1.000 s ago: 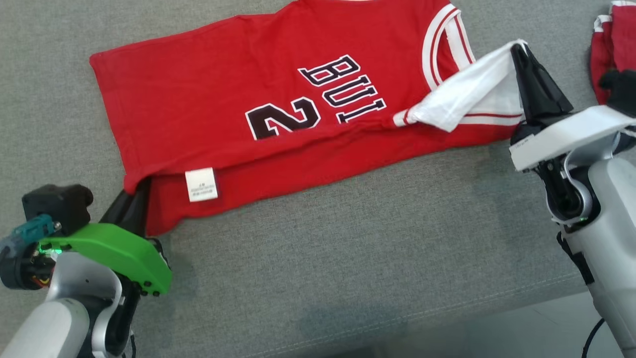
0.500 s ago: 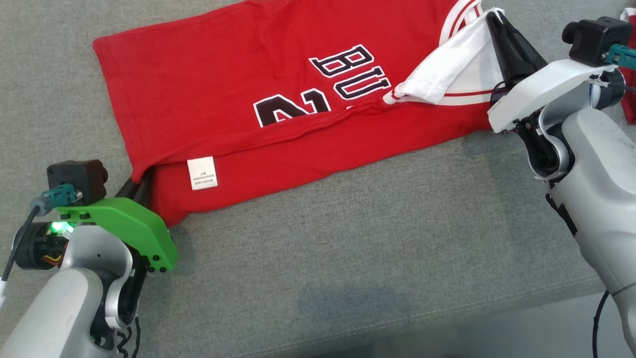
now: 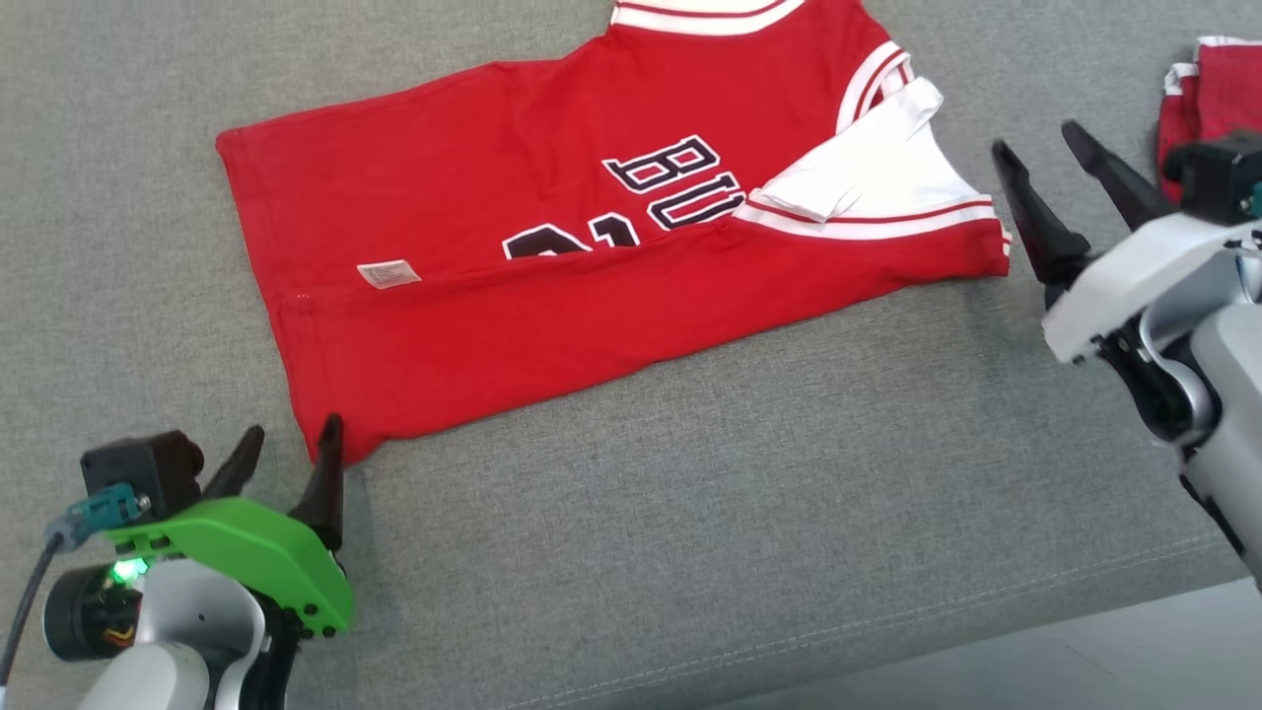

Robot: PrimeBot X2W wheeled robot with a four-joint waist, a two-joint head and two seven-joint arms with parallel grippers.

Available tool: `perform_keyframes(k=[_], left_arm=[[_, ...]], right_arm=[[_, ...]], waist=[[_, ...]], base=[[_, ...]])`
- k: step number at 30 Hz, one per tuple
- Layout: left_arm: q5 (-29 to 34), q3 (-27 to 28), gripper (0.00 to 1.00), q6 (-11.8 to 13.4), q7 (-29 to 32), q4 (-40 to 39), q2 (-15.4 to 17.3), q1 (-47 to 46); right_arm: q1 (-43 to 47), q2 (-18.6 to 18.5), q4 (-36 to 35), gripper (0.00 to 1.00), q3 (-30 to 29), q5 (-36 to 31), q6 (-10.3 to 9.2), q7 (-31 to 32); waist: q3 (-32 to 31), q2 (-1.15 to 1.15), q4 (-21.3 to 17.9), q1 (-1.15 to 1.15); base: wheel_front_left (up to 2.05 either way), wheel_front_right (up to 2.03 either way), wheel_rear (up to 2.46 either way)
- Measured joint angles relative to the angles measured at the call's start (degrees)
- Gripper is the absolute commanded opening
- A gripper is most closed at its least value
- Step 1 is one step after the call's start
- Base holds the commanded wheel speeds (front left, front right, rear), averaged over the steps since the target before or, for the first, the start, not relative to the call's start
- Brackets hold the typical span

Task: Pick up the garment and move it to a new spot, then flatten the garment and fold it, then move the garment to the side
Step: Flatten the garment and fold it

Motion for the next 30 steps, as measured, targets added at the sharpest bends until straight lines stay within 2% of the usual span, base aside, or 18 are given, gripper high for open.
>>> perform_keyframes(k=[5, 8, 16, 17, 18, 19, 20, 21, 26, 30], left_arm=[[-1.4, 0.1, 1.0, 0.5, 0.6, -0.2, -0.7, 1.4], [-1.6, -0.5, 1.0, 0.5, 1.8, 1.2, -1.0, 0.6], [-0.4, -3.6, 1.0, -2.3, 4.8, 4.8, -0.3, -4.7], [-0.4, -3.9, 0.48, -2.7, 4.9, 5.2, -0.4, -5.2], [-0.5, -4.0, 0.19, -3.2, 5.1, 5.7, -0.4, -5.5], [-0.9, -4.2, 0.0, -3.8, 5.4, 6.0, -0.4, -5.8], [-1.0, -4.5, 0.0, -4.5, 5.8, 6.4, -0.2, -6.1], [-1.2, -4.9, 0.0, -5.2, 6.4, 6.7, 0.0, -6.4], [-3.1, -5.6, 0.0, -7.2, 7.8, 7.0, 0.3, -6.0], [-4.9, -5.3, 0.0, -8.1, 9.7, 3.2, 3.1, -2.1]], right_arm=[[3.6, -2.9, -3.2, 1.0, -0.5, -0.6, 0.0, 7.2], [4.0, -2.1, -3.9, 1.0, -0.7, -0.6, 0.01, 10.9], [2.7, 0.6, -1.3, 1.0, -0.8, -2.3, 0.01, 17.1], [2.6, 0.9, -0.8, 1.0, -0.8, -2.3, 0.01, 17.7], [2.4, 1.0, -0.6, 1.0, -0.5, -2.3, 0.0, 18.3], [2.2, 1.1, -0.4, 1.0, -0.1, -2.2, -0.02, 19.0], [1.9, 1.1, -0.4, 0.45, 0.3, -1.6, -0.04, 19.9], [1.8, 1.0, -0.5, 0.0, 0.6, -0.6, -0.04, 20.5], [2.8, -1.3, -3.8, 0.0, 3.1, 4.9, -0.01, 24.3], [5.8, -7.3, -9.8, 0.0, 3.6, 10.2, 0.04, 27.8]], waist=[[-0.4, 0.0, -0.6, 0.0], [0.6, 0.0, -0.7, 0.0], [3.6, 0.0, 0.1, 0.0], [3.8, 0.0, 0.3, 0.0], [4.0, 0.0, 0.5, 0.0], [4.1, 0.0, 0.7, 0.0], [4.1, 0.0, 0.8, 0.0], [4.0, 0.0, 0.8, 0.0], [2.6, 0.0, 0.7, 0.0], [0.2, 0.0, 0.3, 0.0]], base=[[0.0, 0.0, 0.0], [0.0, 0.0, 0.0], [0.0, 0.0, 0.0], [0.0, 0.0, 0.0], [0.0, 0.0, 0.0], [0.0, 0.0, 0.0], [0.0, 0.0, 0.0], [0.0, 0.0, 0.0], [0.0, 0.0, 0.0], [0.0, 0.0, 0.0]])
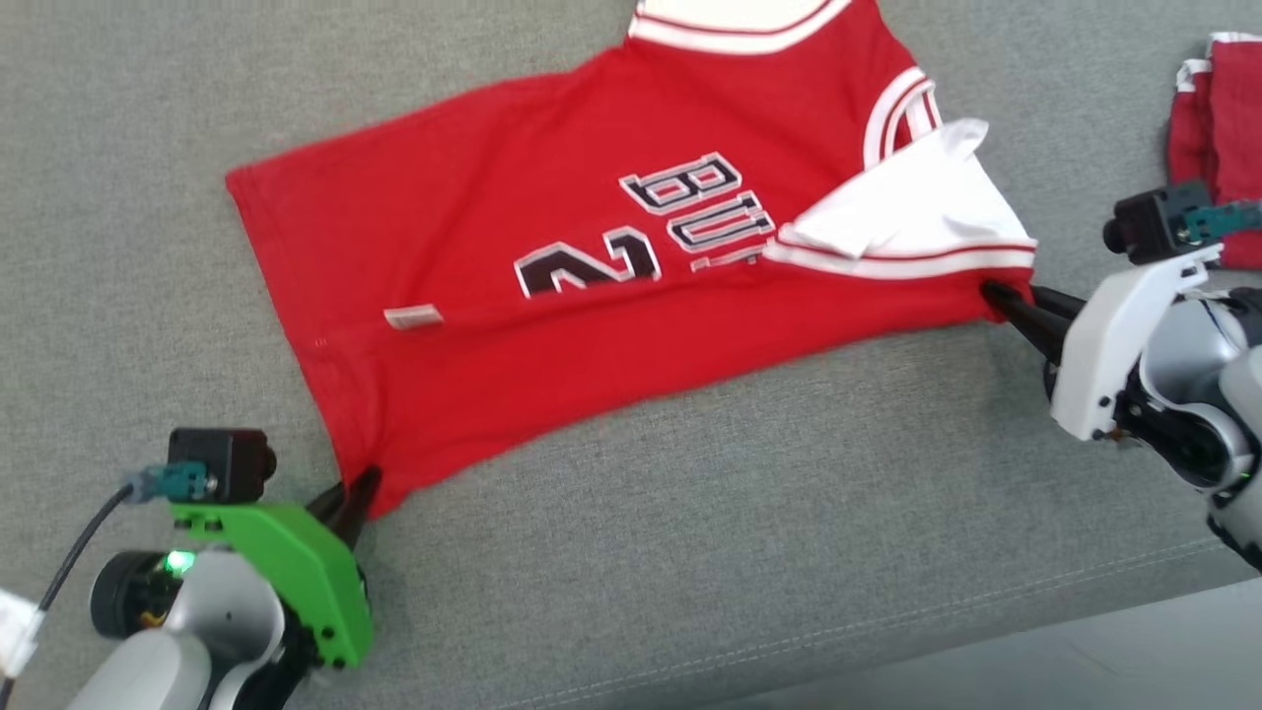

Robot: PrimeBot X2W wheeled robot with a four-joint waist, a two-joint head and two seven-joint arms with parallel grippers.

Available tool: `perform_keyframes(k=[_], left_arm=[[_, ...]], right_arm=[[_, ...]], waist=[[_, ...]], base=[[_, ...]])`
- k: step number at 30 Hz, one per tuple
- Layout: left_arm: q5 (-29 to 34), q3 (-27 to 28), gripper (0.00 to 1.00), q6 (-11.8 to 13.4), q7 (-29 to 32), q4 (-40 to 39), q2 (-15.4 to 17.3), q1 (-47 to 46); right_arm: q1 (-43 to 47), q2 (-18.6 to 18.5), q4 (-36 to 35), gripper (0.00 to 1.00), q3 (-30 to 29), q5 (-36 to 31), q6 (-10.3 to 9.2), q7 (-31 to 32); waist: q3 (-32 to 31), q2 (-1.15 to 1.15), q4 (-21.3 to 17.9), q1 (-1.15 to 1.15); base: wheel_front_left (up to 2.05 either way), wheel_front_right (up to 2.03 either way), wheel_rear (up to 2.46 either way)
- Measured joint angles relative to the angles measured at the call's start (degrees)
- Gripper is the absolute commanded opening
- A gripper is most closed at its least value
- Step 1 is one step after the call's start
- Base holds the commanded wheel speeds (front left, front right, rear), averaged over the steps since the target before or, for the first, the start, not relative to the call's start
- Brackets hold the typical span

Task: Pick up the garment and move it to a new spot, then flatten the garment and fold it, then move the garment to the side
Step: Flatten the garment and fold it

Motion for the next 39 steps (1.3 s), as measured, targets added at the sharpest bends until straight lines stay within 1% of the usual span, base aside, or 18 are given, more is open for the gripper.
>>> perform_keyframes(k=[3, 7, 9, 11, 13, 14, 15, 16, 17, 21, 25, 27, 28, 31, 32, 35, 37, 39], left_arm=[[-0.8, 0.9, 0.0, 0.1, 1.5, -4.2, 3.3, 3.8], [-2.9, 2.4, 0.0, 0.9, 3.0, -10.5, 6.7, 8.7], [-3.4, 2.6, 0.0, 1.2, 3.4, -11.8, 7.3, 10.0], [-4.0, 2.8, 0.0, 2.0, 3.9, -13.7, 7.9, 12.6], [-3.9, 3.0, 0.0, 2.8, 3.6, -14.2, 8.1, 13.7], [-3.8, 3.0, 0.0, 3.1, 3.3, -14.2, 8.0, 13.8], [-4.1, 3.2, 0.1, 3.6, 2.7, -14.0, 7.3, 13.8], [-4.5, 3.1, 0.42, 3.6, 2.6, -13.6, 6.4, 13.8], [-4.3, 2.4, 1.0, 3.5, 2.6, -13.2, 6.1, 13.8], [-2.8, 2.2, 1.0, 4.0, 1.5, -12.8, 5.9, 13.6], [-1.4, 4.6, 1.0, 5.5, 0.7, -16.2, 7.3, 11.7], [0.4, 6.0, 1.0, 6.5, 0.3, -17.1, 7.5, 8.4], [0.3, 6.4, 1.0, 6.9, 0.3, -17.1, 7.1, 6.6], [1.9, 5.1, 1.0, 6.5, 1.7, -14.2, 6.4, -0.1], [1.9, 4.7, 1.0, 6.3, 2.2, -12.5, 5.4, -3.0], [2.3, 2.4, 1.0, 4.4, 3.0, -6.7, 1.5, -11.3], [3.2, 0.4, 1.0, 3.0, 3.1, -1.9, -1.2, -15.8], [3.7, -1.7, 1.0, 1.8, 3.6, 2.5, -3.4, -19.0]], right_arm=[[3.0, -3.9, -4.3, 0.0, -0.4, 2.2, 0.02, 2.5], [8.4, -7.6, -9.3, 0.0, -2.1, 4.4, 0.08, 5.4], [9.8, -8.2, -10.1, 0.0, -2.6, 4.5, 0.08, 6.0], [12.0, -8.5, -11.1, 0.0, -3.7, 4.5, 0.08, 6.3], [13.2, -7.5, -10.9, 0.0, -4.7, 3.3, 0.08, 6.0], [13.6, -6.6, -10.5, 0.31, -5.0, 2.6, 0.08, 6.0], [14.0, -5.2, -9.8, 1.0, -5.7, 2.5, 0.07, 5.8], [14.3, -3.4, -8.8, 1.0, -6.6, 2.5, 0.04, 5.2], [14.3, -2.4, -7.7, 1.0, -7.1, 1.8, 0.0, 5.0], [14.2, -0.9, -7.6, 1.0, -9.7, 0.4, -0.02, 4.6], [10.7, -1.7, -10.5, 1.0, -15.4, -1.1, -0.03, 2.0], [8.2, -1.6, -11.1, 1.0, -17.6, -2.3, -0.03, 1.7], [6.7, -1.2, -11.0, 1.0, -18.2, -3.3, -0.03, 1.8], [0.7, 0.9, -10.0, 1.0, -19.2, -6.1, -0.03, 2.1], [-1.5, 2.2, -9.1, 1.0, -18.9, -7.1, -0.03, 2.4], [-7.6, 5.8, -5.1, 1.0, -17.1, -9.9, -0.03, 3.1], [-11.0, 8.6, -0.9, 1.0, -16.2, -11.4, -0.03, 2.8], [-13.9, 10.2, 3.2, 1.0, -15.1, -13.8, -0.03, 2.0]], waist=[[-1.2, 0.0, -0.6, 0.0], [-2.2, 0.0, -1.6, 0.0], [-2.2, 0.0, -1.8, 0.0], [-2.1, 0.0, -2.2, 0.0], [-1.5, 0.0, -2.3, 0.0], [-1.2, 0.0, -2.4, 0.0], [-0.9, 0.0, -2.4, 0.0], [-0.6, 0.0, -2.4, 0.0], [-0.4, 0.0, -2.4, 0.0], [-0.1, 0.0, -2.0, 0.0], [0.2, 0.0, -1.6, 0.0], [0.6, 0.0, -1.4, 0.0], [0.9, 0.0, -1.2, 0.0], [2.2, 0.0, -0.5, 0.0], [2.7, 0.0, -0.2, 0.0], [4.1, 0.0, 1.1, 0.0], [4.8, 0.0, 2.3, 0.01], [5.2, 0.0, 3.7, 0.01]], base=[[0.0, 0.0, 0.0], [0.0, 0.0, 0.0], [0.0, 0.0, 0.0], [0.0, 0.0, 0.0], [0.0, 0.0, 0.0], [0.0, 0.0, 0.0], [0.0, 0.0, 0.0], [0.0, 0.0, 0.0], [0.0, 0.0, 0.0], [0.0, 0.0, 0.0], [0.0, 0.0, 0.0], [0.0, 0.0, 0.0], [0.0, 0.0, 0.0], [0.0, 0.0, 0.0], [0.0, 0.0, 0.0], [0.0, 0.0, 0.0], [0.0, 0.0, 0.0], [0.0, 0.0, 0.0]])
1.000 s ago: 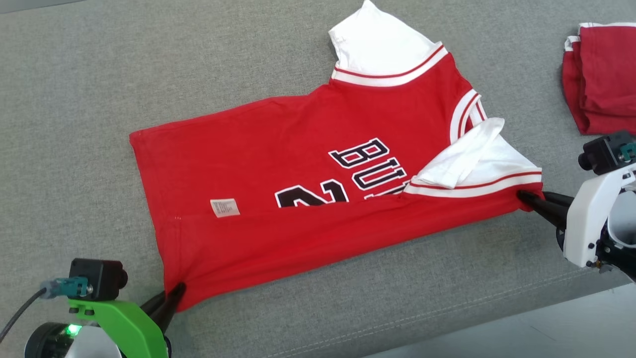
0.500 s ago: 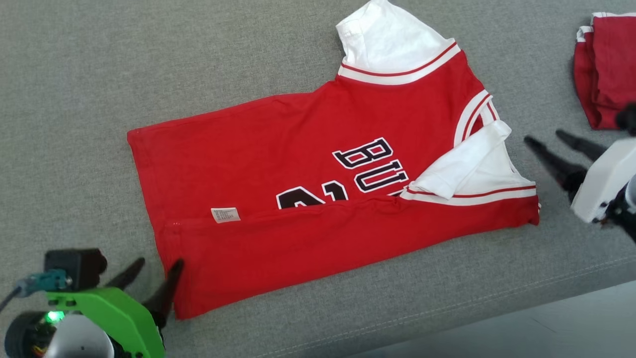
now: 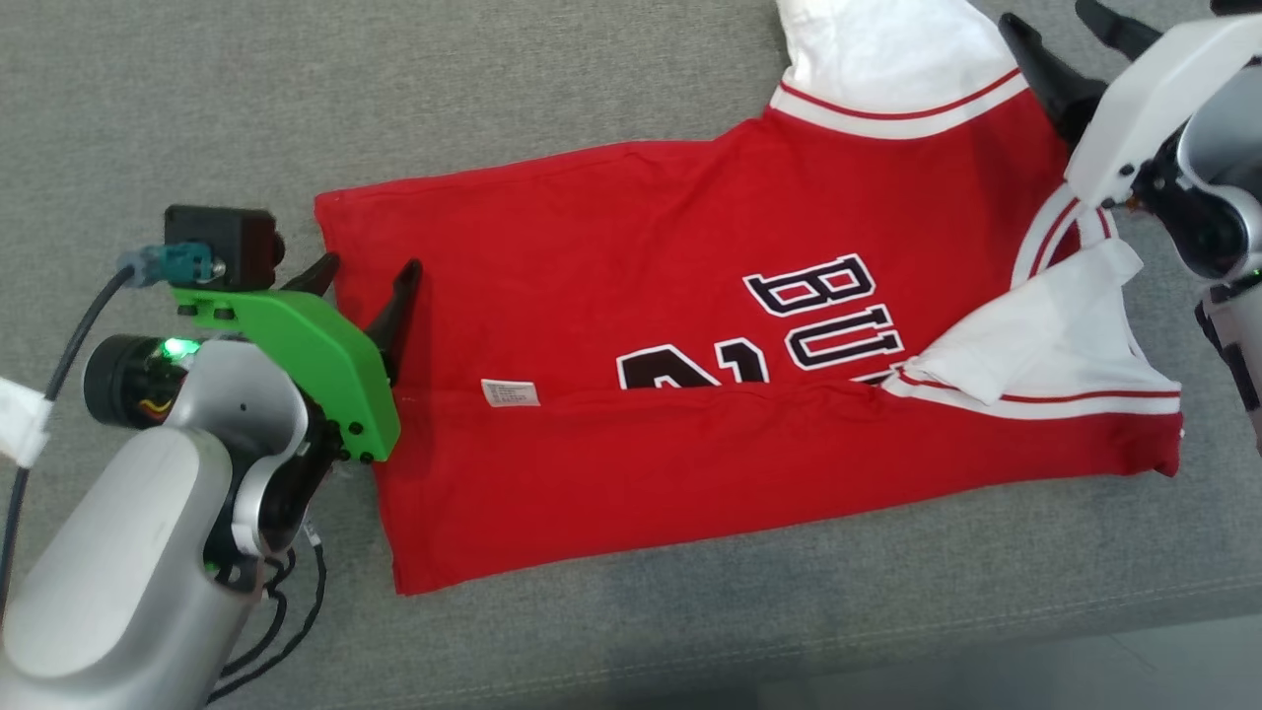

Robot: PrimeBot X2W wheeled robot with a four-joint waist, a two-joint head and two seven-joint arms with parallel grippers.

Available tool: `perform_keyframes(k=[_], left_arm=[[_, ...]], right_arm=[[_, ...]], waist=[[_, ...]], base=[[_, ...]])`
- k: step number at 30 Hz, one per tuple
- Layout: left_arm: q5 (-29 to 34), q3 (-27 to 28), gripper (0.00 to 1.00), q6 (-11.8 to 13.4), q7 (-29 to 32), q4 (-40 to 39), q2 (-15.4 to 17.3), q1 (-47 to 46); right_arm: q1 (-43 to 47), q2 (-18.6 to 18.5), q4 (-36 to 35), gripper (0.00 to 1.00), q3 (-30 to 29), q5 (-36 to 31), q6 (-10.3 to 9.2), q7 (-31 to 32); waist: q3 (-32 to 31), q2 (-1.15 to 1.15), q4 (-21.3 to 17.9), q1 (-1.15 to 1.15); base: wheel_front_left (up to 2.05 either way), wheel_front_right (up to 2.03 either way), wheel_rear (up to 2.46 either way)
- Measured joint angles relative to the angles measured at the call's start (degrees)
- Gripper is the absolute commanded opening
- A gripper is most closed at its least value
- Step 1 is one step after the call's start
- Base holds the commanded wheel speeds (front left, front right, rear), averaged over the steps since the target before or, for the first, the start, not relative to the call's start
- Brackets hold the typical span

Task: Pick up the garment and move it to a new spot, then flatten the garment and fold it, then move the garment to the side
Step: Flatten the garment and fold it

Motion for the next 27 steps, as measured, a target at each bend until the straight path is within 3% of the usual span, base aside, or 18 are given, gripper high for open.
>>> perform_keyframes(k=[6, 12, 21, 22, 23, 24, 25, 27], left_arm=[[2.0, -4.1, 1.0, -3.5, 0.8, 9.8, -4.3, -8.9], [3.0, -5.9, 1.0, -5.6, 0.3, 15.5, -7.7, -14.2], [3.5, -7.1, 1.0, -7.3, -0.4, 18.8, -9.5, -18.1], [3.4, -7.3, 1.0, -7.6, -0.4, 19.0, -9.6, -18.1], [3.3, -7.3, 1.0, -7.8, -0.3, 19.1, -9.6, -18.1], [3.1, -7.4, 0.56, -8.1, -0.3, 19.1, -9.6, -18.1], [2.8, -7.4, 0.0, -8.6, -0.3, 19.1, -9.7, -18.1], [2.0, -7.6, 0.0, -9.7, -0.2, 19.0, -9.8, -18.0]], right_arm=[[-9.1, 2.8, 10.8, 1.0, 0.9, -6.5, -0.01, -6.0], [-14.4, 3.8, 20.9, 1.0, 0.7, -9.5, -0.01, -7.5], [-17.4, 5.1, 27.9, 1.0, 4.4, -10.0, -0.01, -8.7], [-17.6, 5.0, 28.2, 0.66, 4.9, -9.6, -0.01, -8.9], [-17.7, 4.9, 28.4, 0.21, 5.4, -9.3, -0.01, -9.0], [-17.9, 4.9, 28.5, 0.0, 6.0, -8.7, -0.01, -9.0], [-18.0, 4.8, 28.5, 0.0, 6.6, -7.8, -0.01, -8.9], [-18.1, 4.7, 28.3, 0.0, 7.9, -6.4, -0.01, -8.6]], waist=[[1.6, 0.0, 4.5, 0.0], [3.5, 0.0, 8.1, 0.0], [6.3, 0.0, 9.8, -0.01], [6.5, 0.0, 9.8, -0.01], [6.5, 0.0, 9.8, -0.01], [6.5, 0.0, 9.7, -0.01], [6.5, 0.0, 9.6, -0.01], [6.4, 0.0, 9.3, -0.01]], base=[[0.0, 0.0, 0.0], [0.0, 0.0, 0.0], [0.0, 0.0, 0.0], [0.0, 0.0, 0.0], [0.0, 0.0, 0.0], [0.0, 0.0, 0.0], [0.0, 0.0, 0.0], [0.0, 0.0, 0.0]])
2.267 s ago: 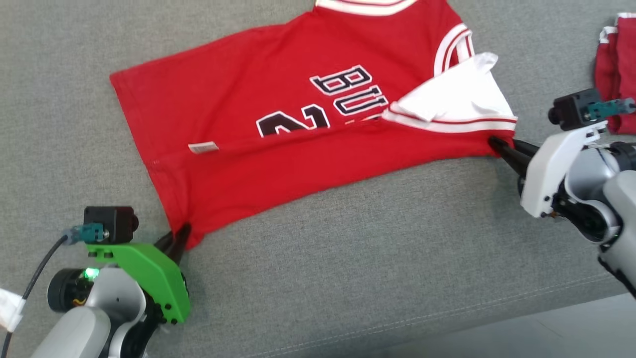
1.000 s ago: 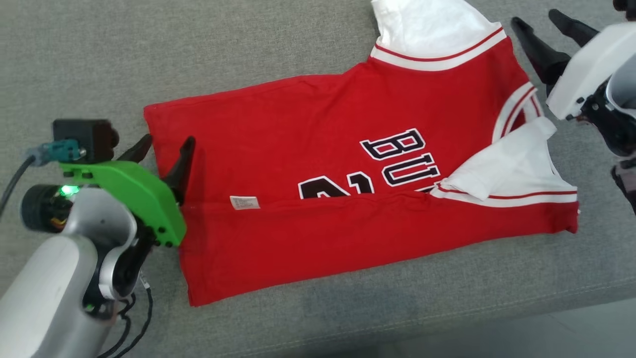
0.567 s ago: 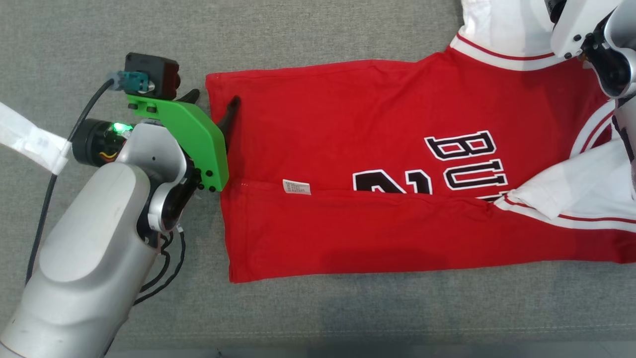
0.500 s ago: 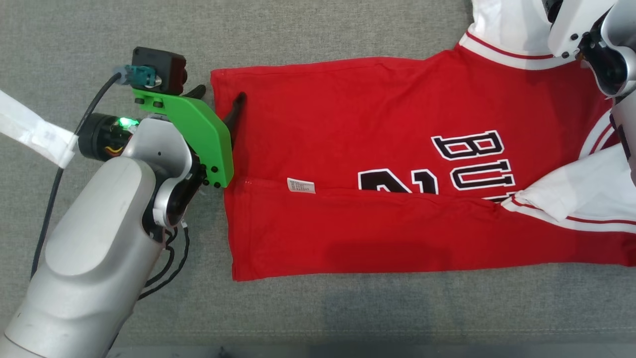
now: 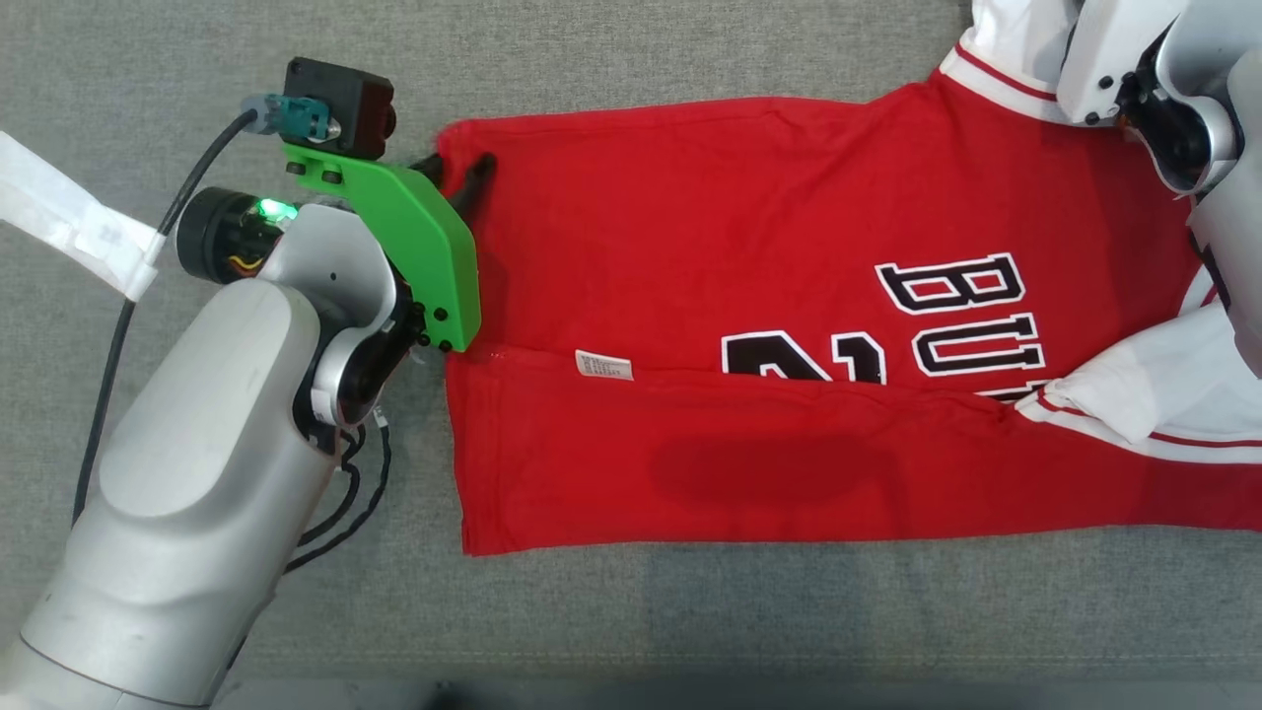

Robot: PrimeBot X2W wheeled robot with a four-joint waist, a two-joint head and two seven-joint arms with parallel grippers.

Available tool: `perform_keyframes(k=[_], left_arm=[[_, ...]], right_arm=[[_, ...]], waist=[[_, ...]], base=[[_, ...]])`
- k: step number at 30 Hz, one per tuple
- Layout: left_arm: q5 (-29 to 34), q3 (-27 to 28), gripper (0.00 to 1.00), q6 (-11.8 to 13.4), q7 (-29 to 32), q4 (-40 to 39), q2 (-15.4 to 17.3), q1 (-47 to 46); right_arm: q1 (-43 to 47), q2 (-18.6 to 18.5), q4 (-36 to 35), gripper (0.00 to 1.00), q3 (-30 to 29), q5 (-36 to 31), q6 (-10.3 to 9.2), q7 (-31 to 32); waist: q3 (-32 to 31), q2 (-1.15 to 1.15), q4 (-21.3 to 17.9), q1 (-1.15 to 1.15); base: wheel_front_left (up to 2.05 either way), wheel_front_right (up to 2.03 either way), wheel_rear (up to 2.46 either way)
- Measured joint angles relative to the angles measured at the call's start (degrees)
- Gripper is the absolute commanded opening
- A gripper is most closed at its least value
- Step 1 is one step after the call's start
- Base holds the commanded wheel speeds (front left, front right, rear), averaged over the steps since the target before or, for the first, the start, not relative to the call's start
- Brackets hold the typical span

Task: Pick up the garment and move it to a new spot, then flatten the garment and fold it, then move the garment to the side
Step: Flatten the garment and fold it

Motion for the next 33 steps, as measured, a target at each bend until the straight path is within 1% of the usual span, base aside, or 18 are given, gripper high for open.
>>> perform_keyframes(k=[3, 6, 10, 14, 20, 22, 23, 25, 29, 33], left_arm=[[-0.5, 0.2, 0.0, -0.3, -1.3, -0.7, 0.2, 0.9], [-0.6, 1.2, 0.0, -0.2, -3.0, -1.8, 1.3, 2.6], [-1.1, 2.4, 0.0, 0.4, -5.1, -4.6, 2.7, 5.8], [-1.6, 3.7, 0.0, 1.6, -6.6, -9.0, 5.0, 9.8], [-2.5, 5.2, 0.0, 3.9, -8.1, -15.0, 8.3, 18.3], [-3.3, 6.1, 0.0, 5.0, -8.8, -17.2, 9.3, 22.3], [-4.7, 7.3, 0.0, 6.5, -9.4, -19.2, 10.7, 26.5], [-5.5, 8.0, 0.0, 7.7, -9.6, -21.7, 12.0, 30.8], [-6.9, 8.7, 0.0, 9.6, -10.2, -24.6, 12.6, 37.2], [-7.6, 9.0, 0.0, 10.0, -11.5, -24.1, 12.5, 39.3]], right_arm=[[0.0, -0.4, -0.5, 0.0, 1.7, 1.4, 0.05, -1.4], [0.3, -0.7, -1.6, 0.0, 3.0, 3.6, 0.04, -2.9], [1.2, -2.3, -6.2, 0.0, 5.1, 7.2, 0.04, -5.3], [4.6, -4.9, -12.4, 0.0, 7.1, 11.6, 0.03, -7.4], [15.1, -8.7, -22.8, 0.0, 9.6, 17.5, 0.03, -10.3], [19.7, -9.7, -25.5, 0.0, 9.7, 18.9, 0.03, -11.4], [23.6, -10.5, -28.2, 0.0, 10.2, 19.6, 0.01, -11.8], [27.6, -11.1, -30.3, 0.0, 10.3, 20.0, 0.02, -11.9], [34.9, -11.9, -32.3, 0.0, 8.9, 20.9, 0.0, -12.3], [38.8, -11.1, -31.9, 0.0, 7.5, 20.8, 0.0, -12.6]], waist=[[-0.4, 0.0, -0.7, 0.0], [-1.4, 0.0, -1.6, 0.0], [-3.3, 0.0, -2.7, 0.0], [-5.2, 0.0, -4.5, 0.0], [-8.4, 0.0, -7.3, 0.0], [-10.0, 0.0, -8.2, -0.01], [-11.6, 0.0, -9.0, -0.01], [-13.2, 0.0, -10.0, -0.01], [-16.0, 0.0, -11.7, -0.01], [-17.5, 0.0, -12.7, -0.01]], base=[[0.0, 0.0, 0.0], [0.0, 0.0, 0.0], [0.0, 0.0, 0.0], [0.0, 0.0, 0.0], [0.0, 0.0, 0.0], [0.0, 0.0, 0.0], [0.0, 0.0, 0.0], [0.0, 0.0, 0.0], [0.0, 0.0, 0.0], [0.0, 0.0, 0.0]])
